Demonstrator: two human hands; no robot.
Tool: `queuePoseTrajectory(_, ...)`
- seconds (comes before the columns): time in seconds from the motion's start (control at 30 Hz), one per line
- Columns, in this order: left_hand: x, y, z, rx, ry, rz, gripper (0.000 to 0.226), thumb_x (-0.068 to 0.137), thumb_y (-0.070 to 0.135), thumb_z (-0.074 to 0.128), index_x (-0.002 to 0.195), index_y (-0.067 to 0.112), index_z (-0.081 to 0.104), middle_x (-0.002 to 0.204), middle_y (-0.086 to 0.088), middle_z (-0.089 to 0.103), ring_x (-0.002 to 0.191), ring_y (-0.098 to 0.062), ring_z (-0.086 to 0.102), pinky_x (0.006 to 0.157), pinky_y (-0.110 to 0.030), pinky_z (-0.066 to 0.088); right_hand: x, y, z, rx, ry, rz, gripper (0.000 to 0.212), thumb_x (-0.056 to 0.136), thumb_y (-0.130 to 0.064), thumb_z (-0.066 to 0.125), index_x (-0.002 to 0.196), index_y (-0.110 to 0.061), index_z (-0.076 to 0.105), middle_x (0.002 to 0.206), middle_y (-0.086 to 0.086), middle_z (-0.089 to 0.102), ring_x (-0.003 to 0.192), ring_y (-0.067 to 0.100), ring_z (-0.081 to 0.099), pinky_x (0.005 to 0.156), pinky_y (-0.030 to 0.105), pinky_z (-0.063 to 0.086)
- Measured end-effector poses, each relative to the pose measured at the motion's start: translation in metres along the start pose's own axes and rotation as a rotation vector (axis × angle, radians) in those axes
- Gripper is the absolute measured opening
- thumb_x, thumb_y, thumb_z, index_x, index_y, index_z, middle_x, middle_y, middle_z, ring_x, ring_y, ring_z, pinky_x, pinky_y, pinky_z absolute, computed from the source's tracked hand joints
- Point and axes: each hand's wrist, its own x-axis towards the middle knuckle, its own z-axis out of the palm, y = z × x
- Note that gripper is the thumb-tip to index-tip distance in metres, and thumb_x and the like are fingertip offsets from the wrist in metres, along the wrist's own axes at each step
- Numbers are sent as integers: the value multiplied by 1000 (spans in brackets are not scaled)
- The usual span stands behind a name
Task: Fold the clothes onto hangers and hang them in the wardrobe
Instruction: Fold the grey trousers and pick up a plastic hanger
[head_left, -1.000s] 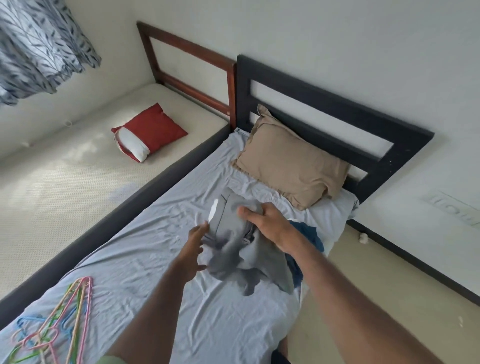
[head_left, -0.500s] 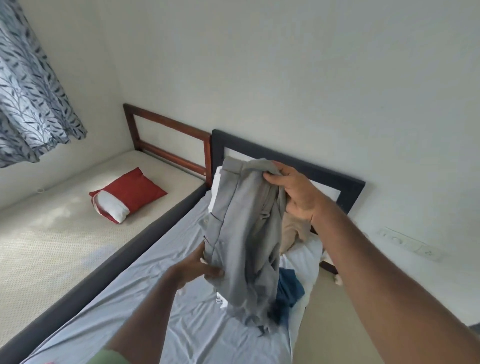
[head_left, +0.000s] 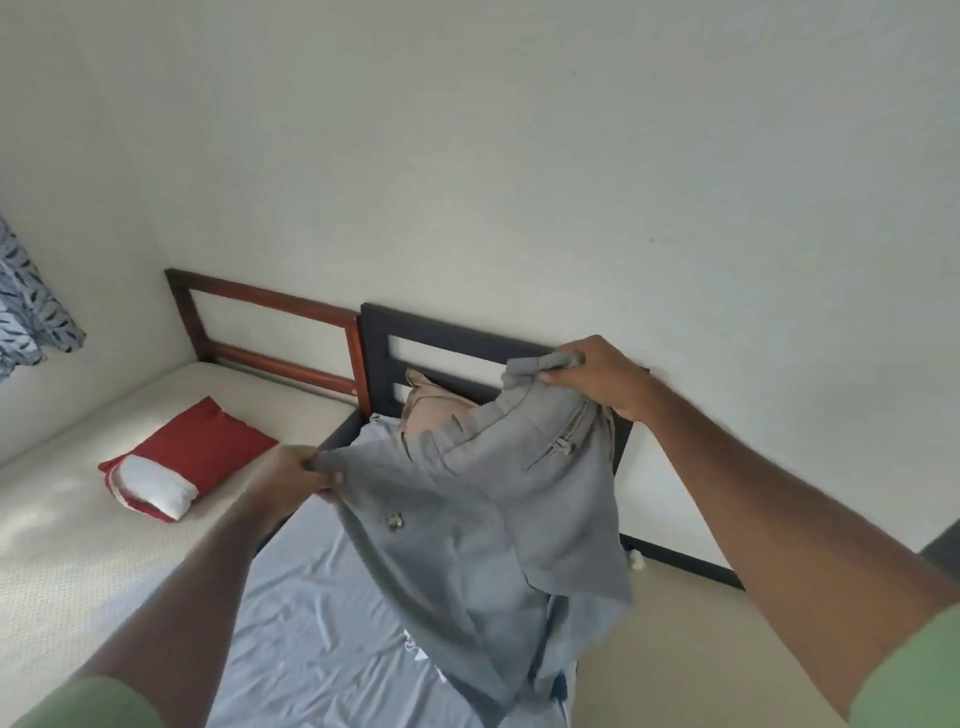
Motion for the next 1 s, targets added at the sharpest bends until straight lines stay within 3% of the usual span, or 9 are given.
queuePoseTrajectory(0.13, 9, 27, -54, -28, 200, 113, 19, 74, 6, 85, 73, -2, 68, 61, -7, 64, 60, -18, 54, 61, -31, 41, 4, -1, -20, 162, 45, -2, 14, 97, -10, 66, 102, 2, 67, 93, 11, 66, 88, 22, 62, 77, 32, 47)
queuePoseTrajectory(0.33, 18, 58, -102, -4, 255, 254, 14, 87, 4, 75, 88, -3, 63, 79, -22, 58, 73, -27, 53, 64, -45, 50, 9, -24, 0, 250, -139, 10, 42, 94, 15, 44, 118, -13, 63, 105, 9, 67, 95, 20, 65, 83, 32, 54)
queuePoseTrajectory(0.4, 18, 63, -112, -4, 280, 240, 16, 92, 5, 69, 96, -8, 60, 91, -27, 58, 80, -29, 57, 72, -53, 56, 12, -29, 8, 352, -193, 21, 28, 96, 7, 53, 113, -11, 66, 103, 6, 72, 95, 20, 69, 79, 29, 55)
queuePoseTrajectory(0.47, 13, 68, -119, -81, 248, 239, 11, 94, -1, 65, 95, -7, 55, 91, -21, 55, 83, -30, 57, 70, -46, 55, 14, -32, 15, 326, -255, 29, 16, 96, -9, 67, 111, -7, 69, 103, 7, 76, 96, 22, 73, 78, 29, 57)
queuePoseTrajectory(0.6, 12, 81, -140, -298, 198, 212, 21, 91, -6, 67, 95, 13, 62, 93, -17, 60, 75, -23, 63, 63, -30, 56, 26, -33, 17, 429, -182, 69, 27, 85, -30, 77, 102, -9, 72, 93, 3, 78, 90, 20, 73, 67, 25, 58)
queuePoseTrajectory(0.7, 17, 101, -162, -550, -17, 158, 24, 90, -5, 60, 110, 8, 64, 102, -15, 65, 76, -13, 71, 68, -21, 60, 47, -29, 4, 690, -148, 90, 27, 88, -36, 72, 100, -13, 74, 94, 4, 78, 85, 16, 75, 67, 26, 60)
queuePoseTrajectory(0.87, 66, 121, -178, -81, -248, -50, 27, 86, 2, 69, 111, -7, 70, 108, -20, 73, 100, -29, 66, 92, -36, 57, 94, -6, -15, 499, -273, 149, 45, 85, -39, 72, 115, -5, 70, 106, 9, 76, 93, 18, 72, 79, 31, 59)
queuePoseTrajectory(0.97, 115, 130, -144, 354, -46, -21, 5, 85, 3, 76, 84, -1, 73, 82, -13, 66, 80, -26, 57, 68, -29, 47, 144, 28, -23, -52, -205, 135, 36, 93, -42, 70, 107, -9, 73, 103, 6, 74, 95, 23, 67, 85, 38, 51)
queuePoseTrajectory(1.0, 130, 134, -128, 473, 38, 0, 13, 83, 4, 77, 74, 3, 69, 74, -8, 61, 73, -22, 55, 61, -27, 40, 161, 38, -23, -245, -128, 113, 31, 95, -40, 68, 102, -11, 74, 102, 5, 73, 97, 25, 66, 84, 38, 49)
